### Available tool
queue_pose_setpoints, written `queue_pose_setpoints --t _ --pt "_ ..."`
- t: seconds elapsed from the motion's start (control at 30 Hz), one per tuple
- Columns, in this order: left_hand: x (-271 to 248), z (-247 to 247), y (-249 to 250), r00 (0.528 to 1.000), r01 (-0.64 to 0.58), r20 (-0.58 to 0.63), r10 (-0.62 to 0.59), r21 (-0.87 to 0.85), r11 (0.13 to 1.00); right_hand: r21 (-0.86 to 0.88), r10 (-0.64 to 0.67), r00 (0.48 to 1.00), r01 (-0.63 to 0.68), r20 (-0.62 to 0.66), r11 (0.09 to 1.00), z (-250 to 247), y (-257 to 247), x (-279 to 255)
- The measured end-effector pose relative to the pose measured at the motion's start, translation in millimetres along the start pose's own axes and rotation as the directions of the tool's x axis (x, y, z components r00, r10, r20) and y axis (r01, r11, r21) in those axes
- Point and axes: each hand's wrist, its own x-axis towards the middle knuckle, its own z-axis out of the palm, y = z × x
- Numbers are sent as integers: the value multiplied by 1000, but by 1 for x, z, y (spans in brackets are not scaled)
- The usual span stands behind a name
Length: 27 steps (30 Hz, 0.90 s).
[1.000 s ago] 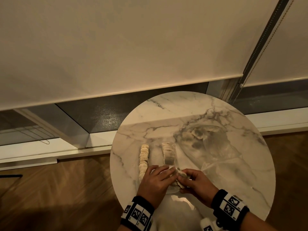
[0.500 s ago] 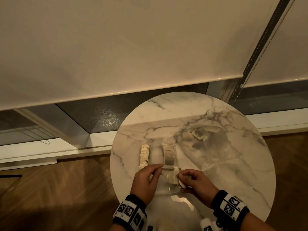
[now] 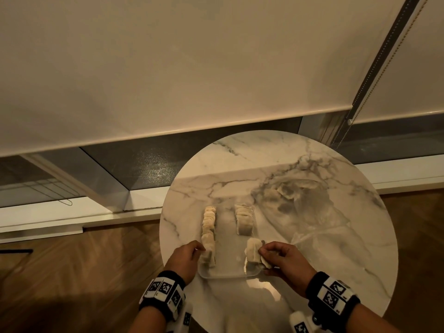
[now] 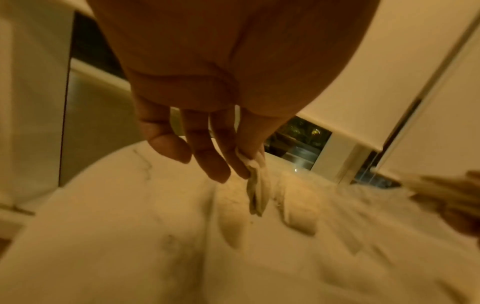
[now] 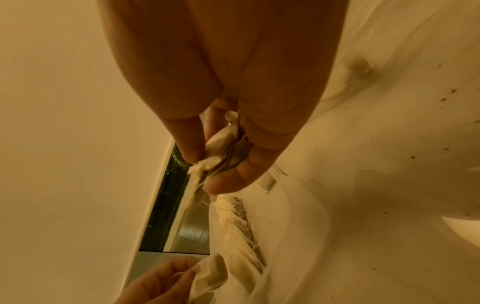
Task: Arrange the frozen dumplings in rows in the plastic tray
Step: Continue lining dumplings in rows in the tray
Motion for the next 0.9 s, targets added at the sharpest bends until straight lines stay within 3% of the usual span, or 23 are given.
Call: queue_pose_setpoints --t 0.1,0.17,0.23,0.37,0.47,0.63,0.9 --pt "5 -8 0 998 -9 66 -4 189 982 2 4 1000 -4 -4 1000 0 0 0" --pt "7 -9 8 989 -76 142 35 299 951 1 4 1000 -4 -6 1000 0 0 -1" --pt "9 -7 17 964 -164 261 58 405 900 2 4 1000 -4 -11 1000 0 -1 -2" --pt "17 1 27 900 -242 435 -27 551 799 4 5 1000 -5 -31 1000 0 -2 -4" --pt "24 8 36 910 -244 411 -55 638 730 15 7 999 -6 -37 1000 -2 -4 -6" --pt "26 19 41 938 -308 343 46 767 562 22 2 999 -1 -50 1000 -6 -4 -10" --pt "5 27 44 971 -240 183 154 738 631 19 -12 998 13 -57 1000 -6 -5 -9"
